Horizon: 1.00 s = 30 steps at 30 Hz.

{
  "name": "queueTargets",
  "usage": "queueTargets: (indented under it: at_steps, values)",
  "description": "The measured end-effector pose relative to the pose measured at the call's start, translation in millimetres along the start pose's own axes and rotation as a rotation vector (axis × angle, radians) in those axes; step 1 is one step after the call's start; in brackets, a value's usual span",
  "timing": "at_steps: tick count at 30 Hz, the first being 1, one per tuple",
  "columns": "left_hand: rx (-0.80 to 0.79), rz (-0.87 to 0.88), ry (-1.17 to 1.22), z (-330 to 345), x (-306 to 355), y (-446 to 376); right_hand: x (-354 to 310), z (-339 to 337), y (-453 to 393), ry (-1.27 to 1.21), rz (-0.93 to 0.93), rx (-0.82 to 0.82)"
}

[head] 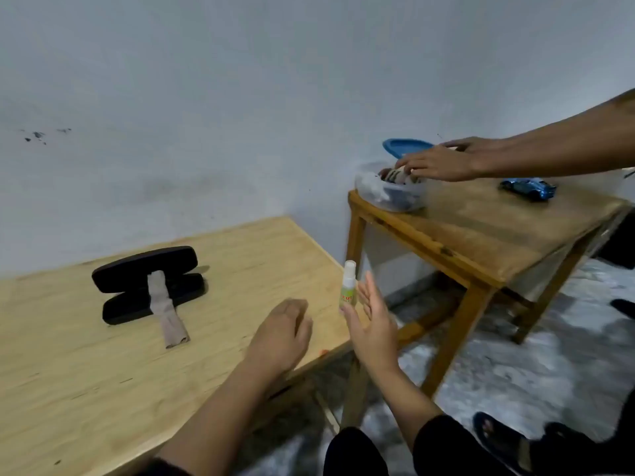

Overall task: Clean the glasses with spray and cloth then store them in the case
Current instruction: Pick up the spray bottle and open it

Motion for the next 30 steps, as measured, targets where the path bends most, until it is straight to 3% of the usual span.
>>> queueTargets:
  at_steps: [4, 10, 15, 23, 30]
  values:
    - [0.065, -0.081, 0.108, -5.6, -3.2, -8.4, -2.4, 9.2, -11.7, -0.041, -0.004, -0.001]
    - [0.174, -0.093, 0.459, -20.1, 36.7, -43.0, -5.3, 15.2, -16.4, -0.020, -0.086, -0.038]
    - [0.168, -0.083, 0.560, -19.2, 58.5, -58.1, -12.6, 5.3, -20.0, 0.060, -0.174, -0.053]
    - [0.039, -0.341, 0.839, 0.2, 57.5, -62.9, -23.5, 10.2, -22.5, 0.083, -0.203, -0.116]
    - [0.035, -0.499, 0.908, 6.8, 50.9, -71.5, -31.7, 8.3, -21.4, 0.139, -0.252, -0.111]
Point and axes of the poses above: each hand's wrist, its own y-axis away from the middle knuckle, its own z-axis out of the palm, x = y × z, the point moved 9 cm from there along -y, towards the middle knuckle, and after that the axes turned 9 degrees about x, right-handed, at the moved point
